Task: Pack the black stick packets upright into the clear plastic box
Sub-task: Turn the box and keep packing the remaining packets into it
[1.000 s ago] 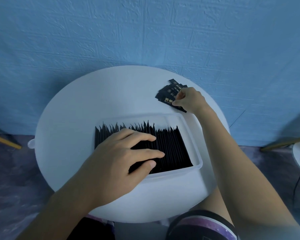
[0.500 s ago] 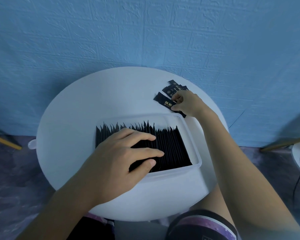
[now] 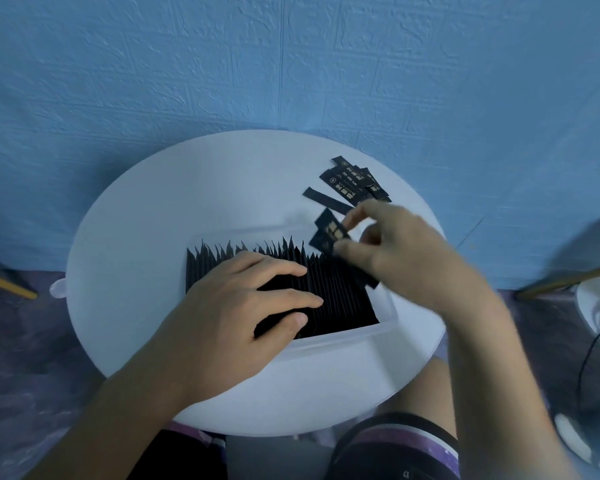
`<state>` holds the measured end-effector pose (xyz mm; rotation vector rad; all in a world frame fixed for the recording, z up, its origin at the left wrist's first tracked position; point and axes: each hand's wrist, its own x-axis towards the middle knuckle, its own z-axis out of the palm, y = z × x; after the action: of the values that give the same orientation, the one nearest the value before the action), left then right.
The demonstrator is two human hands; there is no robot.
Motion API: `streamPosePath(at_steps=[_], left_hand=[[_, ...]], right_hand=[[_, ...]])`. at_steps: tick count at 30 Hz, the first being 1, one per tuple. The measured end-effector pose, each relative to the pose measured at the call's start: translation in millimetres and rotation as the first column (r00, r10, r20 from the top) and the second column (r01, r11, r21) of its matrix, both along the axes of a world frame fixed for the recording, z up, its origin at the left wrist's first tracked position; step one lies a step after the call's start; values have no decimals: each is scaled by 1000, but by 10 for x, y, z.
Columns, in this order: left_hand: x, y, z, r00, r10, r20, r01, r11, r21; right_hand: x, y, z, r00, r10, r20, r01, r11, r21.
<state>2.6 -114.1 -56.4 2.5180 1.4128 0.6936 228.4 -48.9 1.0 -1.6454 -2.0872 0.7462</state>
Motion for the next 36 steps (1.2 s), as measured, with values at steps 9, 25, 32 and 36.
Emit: streamPosePath(at_steps=[9, 25, 32, 36], left_hand=[[6, -2, -12, 1000, 8, 15, -8, 1000, 23], [3, 1, -14, 1000, -4, -25, 4, 1000, 25], [1, -8, -5, 998, -12, -63, 14, 999, 33], [12, -2, -2, 994, -17, -107, 21, 999, 36]], right_hand=[[-162, -325, -256, 986, 37, 161, -44, 998, 38], [-168, -236, -259, 998, 62, -16, -63, 987, -149], [-97, -234, -244, 992, 13, -123, -38, 978, -203], [-121, -249, -236, 991, -8, -130, -19, 980, -200]])
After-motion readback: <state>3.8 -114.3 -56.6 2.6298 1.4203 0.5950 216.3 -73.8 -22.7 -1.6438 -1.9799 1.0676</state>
